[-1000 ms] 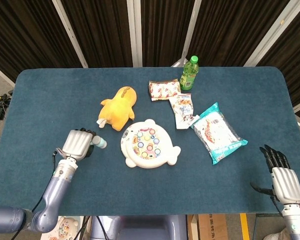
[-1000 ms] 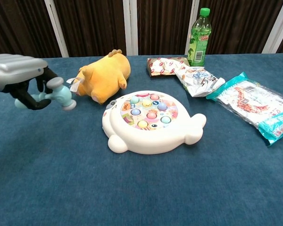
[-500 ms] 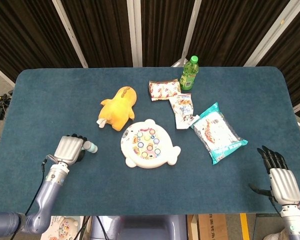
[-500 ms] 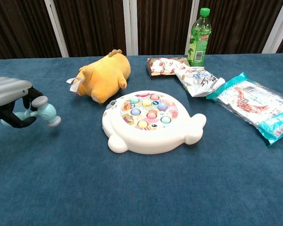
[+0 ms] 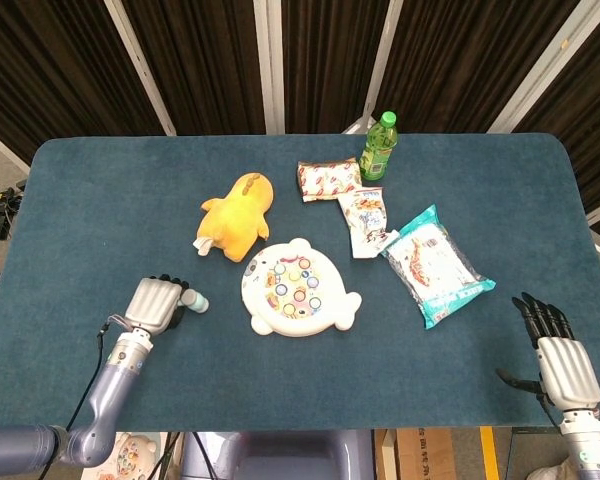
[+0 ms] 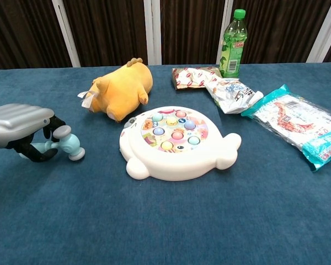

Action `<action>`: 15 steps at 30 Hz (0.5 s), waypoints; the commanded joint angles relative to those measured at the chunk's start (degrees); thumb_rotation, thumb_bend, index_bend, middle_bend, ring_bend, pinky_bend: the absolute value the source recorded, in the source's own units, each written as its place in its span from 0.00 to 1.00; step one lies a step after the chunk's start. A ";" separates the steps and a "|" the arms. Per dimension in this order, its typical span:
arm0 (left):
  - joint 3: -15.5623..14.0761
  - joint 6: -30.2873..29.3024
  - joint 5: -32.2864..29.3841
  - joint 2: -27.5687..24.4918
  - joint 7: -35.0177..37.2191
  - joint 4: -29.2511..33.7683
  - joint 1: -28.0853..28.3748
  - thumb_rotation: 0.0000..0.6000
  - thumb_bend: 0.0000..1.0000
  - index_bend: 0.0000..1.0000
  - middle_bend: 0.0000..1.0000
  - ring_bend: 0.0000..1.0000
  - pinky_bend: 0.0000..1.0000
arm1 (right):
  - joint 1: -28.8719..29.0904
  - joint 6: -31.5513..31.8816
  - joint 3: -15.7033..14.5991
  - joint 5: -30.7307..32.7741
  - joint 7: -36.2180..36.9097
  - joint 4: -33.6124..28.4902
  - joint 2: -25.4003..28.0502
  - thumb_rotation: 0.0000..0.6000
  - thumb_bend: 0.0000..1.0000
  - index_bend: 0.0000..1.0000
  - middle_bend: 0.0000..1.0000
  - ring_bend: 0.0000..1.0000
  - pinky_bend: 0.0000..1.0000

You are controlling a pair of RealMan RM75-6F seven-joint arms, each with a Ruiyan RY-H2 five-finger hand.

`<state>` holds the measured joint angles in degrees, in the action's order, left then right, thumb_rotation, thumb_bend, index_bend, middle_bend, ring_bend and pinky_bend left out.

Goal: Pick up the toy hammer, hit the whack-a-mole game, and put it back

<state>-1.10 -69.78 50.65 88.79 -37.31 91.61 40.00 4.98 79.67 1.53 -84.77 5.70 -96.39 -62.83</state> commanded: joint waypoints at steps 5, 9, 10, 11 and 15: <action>0.99 0.43 0.15 0.62 -0.50 -0.36 -0.63 1.00 0.63 0.55 0.42 0.34 0.49 | 0.02 -0.10 -0.01 0.01 0.11 0.02 0.02 1.00 0.17 0.00 0.00 0.00 0.00; 1.35 0.81 0.18 0.80 -0.51 -0.54 -1.05 1.00 0.62 0.54 0.42 0.34 0.49 | -0.07 0.06 -0.06 -0.12 0.06 0.05 0.03 1.00 0.17 0.00 0.00 0.00 0.00; 1.41 0.93 0.25 0.84 -0.56 -0.60 -1.16 1.00 0.61 0.54 0.42 0.34 0.49 | -0.08 0.06 -0.06 -0.11 0.02 0.09 0.02 1.00 0.17 0.00 0.00 0.00 0.00; 1.44 1.00 0.31 0.87 -0.61 -0.65 -1.22 1.00 0.60 0.54 0.42 0.34 0.49 | -0.07 0.06 -0.05 -0.11 0.01 0.08 0.01 1.00 0.17 0.00 0.00 0.00 0.00; 1.73 1.46 0.31 0.96 -0.92 -0.82 -1.53 1.00 0.56 0.52 0.41 0.34 0.49 | -0.08 0.01 -0.05 -0.07 0.13 0.05 0.04 1.00 0.17 0.00 0.00 0.00 0.00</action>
<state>0.57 -68.38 51.00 89.72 -38.22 90.81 38.53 4.90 79.70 1.48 -84.85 5.82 -96.33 -62.80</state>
